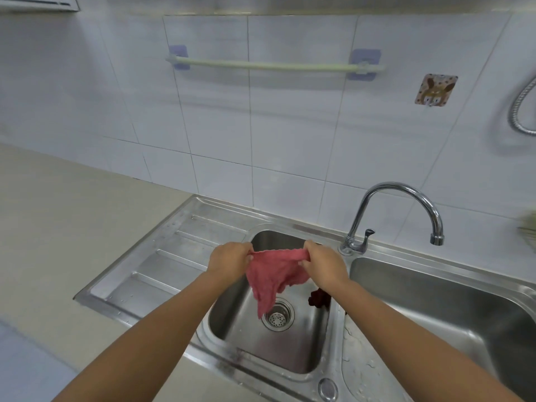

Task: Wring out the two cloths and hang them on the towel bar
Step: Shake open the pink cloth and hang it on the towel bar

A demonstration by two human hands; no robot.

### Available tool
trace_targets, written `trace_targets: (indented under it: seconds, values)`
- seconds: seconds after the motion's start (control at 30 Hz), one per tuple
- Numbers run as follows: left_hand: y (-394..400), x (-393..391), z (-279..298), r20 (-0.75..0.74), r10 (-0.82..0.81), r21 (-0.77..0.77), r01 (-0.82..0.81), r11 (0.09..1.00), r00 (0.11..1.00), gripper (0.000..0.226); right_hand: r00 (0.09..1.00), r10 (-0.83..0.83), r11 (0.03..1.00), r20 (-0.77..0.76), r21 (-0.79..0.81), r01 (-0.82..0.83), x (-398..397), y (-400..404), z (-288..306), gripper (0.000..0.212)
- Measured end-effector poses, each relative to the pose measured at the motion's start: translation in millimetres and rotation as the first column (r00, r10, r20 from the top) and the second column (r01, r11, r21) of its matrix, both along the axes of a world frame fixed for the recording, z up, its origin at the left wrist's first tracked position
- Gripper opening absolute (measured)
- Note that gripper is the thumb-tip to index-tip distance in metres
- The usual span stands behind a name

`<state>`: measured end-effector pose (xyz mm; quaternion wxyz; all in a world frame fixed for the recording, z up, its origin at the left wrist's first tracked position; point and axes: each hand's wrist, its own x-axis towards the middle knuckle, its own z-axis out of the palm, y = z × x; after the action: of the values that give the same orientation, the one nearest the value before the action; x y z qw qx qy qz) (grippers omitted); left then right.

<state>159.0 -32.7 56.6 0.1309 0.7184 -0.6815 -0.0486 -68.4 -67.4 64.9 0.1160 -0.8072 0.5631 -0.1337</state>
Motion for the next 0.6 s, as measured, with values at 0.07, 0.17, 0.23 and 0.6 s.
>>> trace_targets:
  seconds: [0.07,0.17,0.23,0.6]
  values:
    - [-2,4,0,0.048,0.008,-0.003,-0.007,1.0,0.999,0.023,1.0,0.0,1.0,-0.002,-0.001,0.0,-3,0,5,0.019]
    - [-4,11,2,0.053,0.068,0.007,-0.069,0.998,0.996,0.026,0.99,0.059,0.996,-0.125,-0.064,-0.067,-9,-2,12,0.029]
    - [-4,16,1,0.039,0.096,0.013,-0.097,0.995,0.995,0.026,0.976,0.124,0.989,-0.178,-0.057,-0.136,-10,-2,17,0.032]
    - [2,28,11,-0.242,-0.024,0.053,0.038,0.998,0.97,0.02,0.997,0.069,0.995,-0.033,0.081,-0.066,-17,-20,20,0.027]
